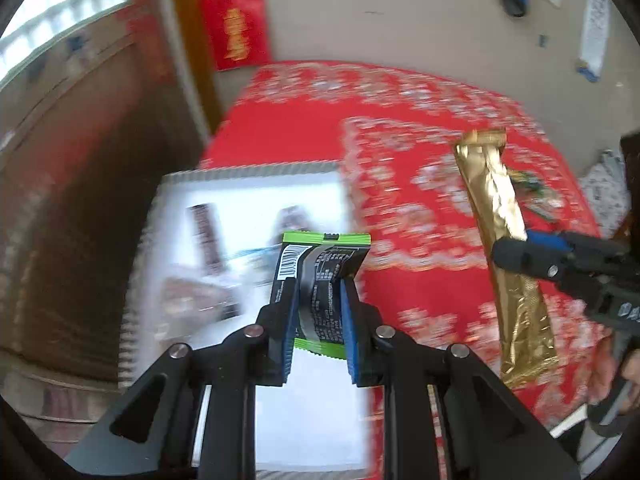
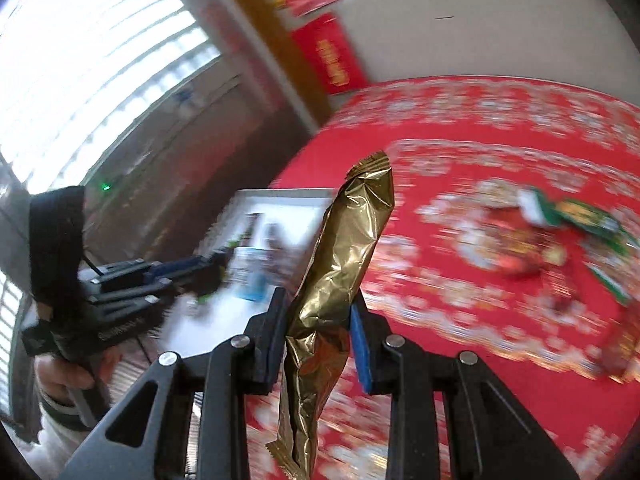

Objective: Organize snacks
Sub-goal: 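Carry the black packet in the left tool and gold bar in the right tool to the tray, then open both tools to drop the black packet and gold bar into the tray, then move both open tools back to the snack pile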

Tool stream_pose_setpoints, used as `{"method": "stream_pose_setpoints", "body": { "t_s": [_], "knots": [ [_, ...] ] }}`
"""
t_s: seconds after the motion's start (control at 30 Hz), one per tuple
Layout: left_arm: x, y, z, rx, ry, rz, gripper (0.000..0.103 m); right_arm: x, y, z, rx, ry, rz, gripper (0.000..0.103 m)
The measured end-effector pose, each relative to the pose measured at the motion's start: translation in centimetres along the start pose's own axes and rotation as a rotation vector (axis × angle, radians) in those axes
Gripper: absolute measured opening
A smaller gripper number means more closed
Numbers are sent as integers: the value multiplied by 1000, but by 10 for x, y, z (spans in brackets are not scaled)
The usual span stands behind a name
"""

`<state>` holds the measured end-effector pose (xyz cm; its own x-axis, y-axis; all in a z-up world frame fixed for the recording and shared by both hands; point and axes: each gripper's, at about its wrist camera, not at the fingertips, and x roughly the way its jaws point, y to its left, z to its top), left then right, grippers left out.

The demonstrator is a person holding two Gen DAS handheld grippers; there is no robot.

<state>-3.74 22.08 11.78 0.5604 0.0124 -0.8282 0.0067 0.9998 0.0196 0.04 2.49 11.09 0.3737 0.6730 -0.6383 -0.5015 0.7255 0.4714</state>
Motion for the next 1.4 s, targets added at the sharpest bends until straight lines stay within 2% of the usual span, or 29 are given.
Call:
{"method": "stream_pose_setpoints", "body": {
  "t_s": [0.23,0.43,0.63,0.7,0.8,0.9,0.93,0.97,1.13,1.4],
  "knots": [
    [17,50,-24,-71,23,85,22,88,55,16,-68,124,92,29],
    [33,63,-41,-87,53,124,22,138,78,13,-153,200,49,29],
    [35,61,-43,-101,26,160,23,156,77,2,-165,255,14,35],
    [36,63,-43,-116,25,177,24,148,74,0,-138,233,29,50],
    [30,64,-43,-134,11,203,35,126,66,-2,-89,170,71,53],
    [15,58,-41,-120,-39,237,61,100,60,-10,-83,134,78,56],
    [8,53,-39,-115,-64,242,73,90,56,-16,-92,119,69,57],
    [3,50,-37,-112,-82,244,81,85,55,-19,-95,109,52,58],
    [-16,22,-27,-82,-135,217,84,51,31,-38,-66,65,2,58],
    [-14,-36,-14,-61,-132,65,84,3,-21,-61,4,17,-113,58]
  ]
}}
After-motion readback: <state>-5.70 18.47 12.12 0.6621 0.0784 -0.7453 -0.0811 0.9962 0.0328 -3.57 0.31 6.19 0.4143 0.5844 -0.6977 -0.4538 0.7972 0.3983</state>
